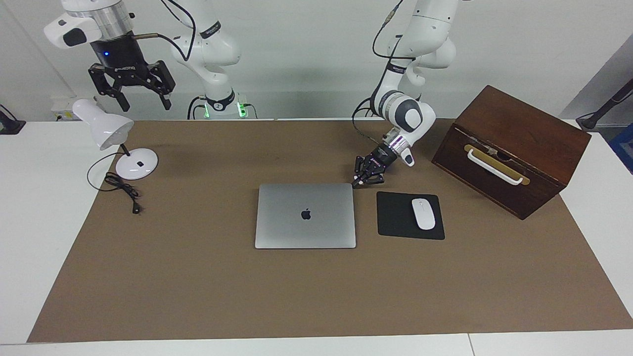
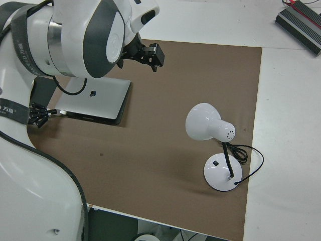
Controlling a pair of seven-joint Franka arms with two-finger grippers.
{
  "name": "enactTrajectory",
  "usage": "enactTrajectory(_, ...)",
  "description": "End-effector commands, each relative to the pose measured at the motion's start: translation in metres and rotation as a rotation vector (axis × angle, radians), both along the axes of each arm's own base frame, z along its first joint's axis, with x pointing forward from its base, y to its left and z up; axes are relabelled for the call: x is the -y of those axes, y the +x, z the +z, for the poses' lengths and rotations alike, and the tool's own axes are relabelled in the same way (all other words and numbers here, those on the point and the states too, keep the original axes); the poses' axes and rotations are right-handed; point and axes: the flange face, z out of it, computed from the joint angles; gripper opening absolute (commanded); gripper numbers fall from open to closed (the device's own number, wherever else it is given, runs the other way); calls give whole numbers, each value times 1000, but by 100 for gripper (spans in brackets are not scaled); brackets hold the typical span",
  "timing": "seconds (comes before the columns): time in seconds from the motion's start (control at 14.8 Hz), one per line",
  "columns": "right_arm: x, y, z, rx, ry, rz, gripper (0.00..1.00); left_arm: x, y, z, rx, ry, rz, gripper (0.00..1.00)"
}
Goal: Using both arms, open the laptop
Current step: 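Hold the laptop's near corner steady with the left gripper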
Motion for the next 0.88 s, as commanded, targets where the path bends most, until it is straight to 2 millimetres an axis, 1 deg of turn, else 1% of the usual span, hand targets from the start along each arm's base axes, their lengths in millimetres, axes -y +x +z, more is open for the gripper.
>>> enactTrajectory(0.0, 0, -8, 0, -6, 13, 23, 100, 4, 11, -4, 19, -20, 18, 0)
enactTrajectory(0.34, -2, -8, 0, -6, 13, 28, 100, 7, 16, -2, 21, -32, 35, 0)
enactTrajectory(0.41, -2, -8, 0, -6, 13, 28, 100, 8, 16, -2, 20, -32, 34, 0)
enactTrajectory(0.47, -2, -8, 0, -6, 12, 28, 100, 9, 15, -8, 13, -27, 35, 0)
enactTrajectory(0.81, -3, -7, 0, -5, 12, 31, 100, 17, 21, -8, 24, -35, 45, 0)
